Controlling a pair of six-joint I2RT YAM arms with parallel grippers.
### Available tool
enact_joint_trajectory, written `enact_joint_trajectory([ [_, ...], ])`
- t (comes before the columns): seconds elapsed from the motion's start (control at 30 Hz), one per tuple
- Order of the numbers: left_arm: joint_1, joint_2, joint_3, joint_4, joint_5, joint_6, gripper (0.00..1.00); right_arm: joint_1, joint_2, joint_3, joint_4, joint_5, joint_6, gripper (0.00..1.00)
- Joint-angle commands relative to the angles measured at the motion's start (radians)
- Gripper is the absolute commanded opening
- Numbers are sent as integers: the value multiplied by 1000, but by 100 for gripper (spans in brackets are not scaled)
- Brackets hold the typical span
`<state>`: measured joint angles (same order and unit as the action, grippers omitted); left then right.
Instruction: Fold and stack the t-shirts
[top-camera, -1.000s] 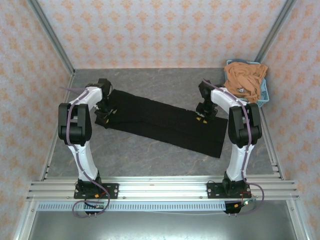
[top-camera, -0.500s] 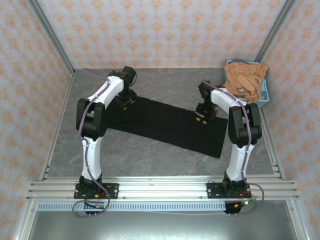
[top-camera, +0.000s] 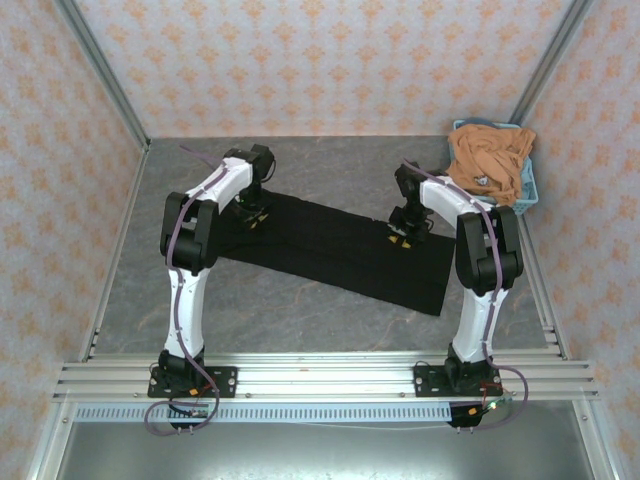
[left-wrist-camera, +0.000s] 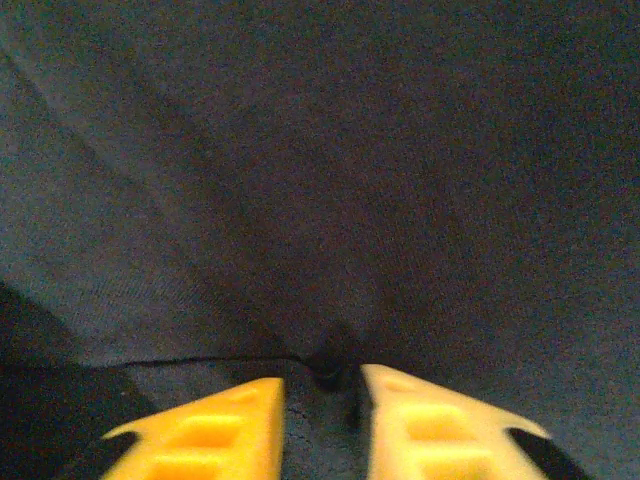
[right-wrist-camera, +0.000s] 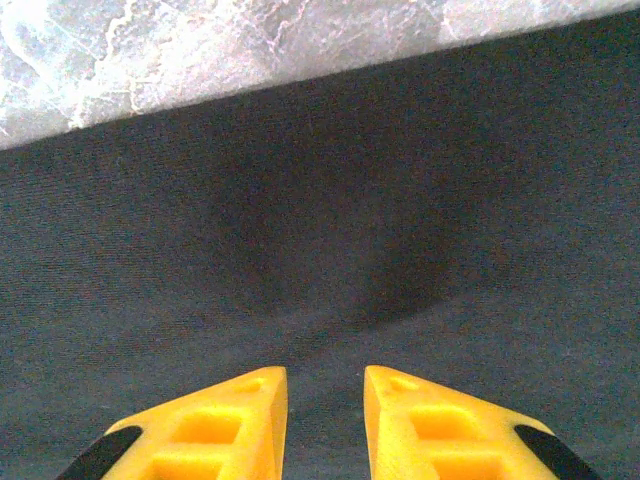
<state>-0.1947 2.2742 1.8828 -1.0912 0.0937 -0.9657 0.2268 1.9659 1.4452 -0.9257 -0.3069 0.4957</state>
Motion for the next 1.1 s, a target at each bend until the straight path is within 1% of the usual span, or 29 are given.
enact_joint_trajectory([
  [0.0, -1, -18, -23, -21, -43, 4, 14, 6, -30, 10, -6, 12, -11, 27],
  [0.03, -1, -23, -25, -21, -47, 4, 8, 6, -29, 9, -5, 11, -11, 27],
  [0.07, -2, -28, -27, -22, -52, 3, 5, 7, -29, 10, -5, 11, -11, 27],
  [0.2, -6, -46, -18, -28, -67, 9, 0, 7, -29, 11, -4, 11, -9, 27],
  [0.37, -25, -46, 40, -56, -104, 40, 0, 7, -30, 11, -4, 12, -9, 27],
  [0.57, -57, 7, 157, -113, -130, 101, 0, 7, -36, 1, -1, 12, -8, 27],
  [0.93, -101, 134, 353, -196, -117, 214, 0, 8, -44, -20, 5, 13, -6, 27],
  [1.07, -109, 152, 366, -198, -121, 247, 0, 8, -45, -22, 5, 14, -8, 27],
])
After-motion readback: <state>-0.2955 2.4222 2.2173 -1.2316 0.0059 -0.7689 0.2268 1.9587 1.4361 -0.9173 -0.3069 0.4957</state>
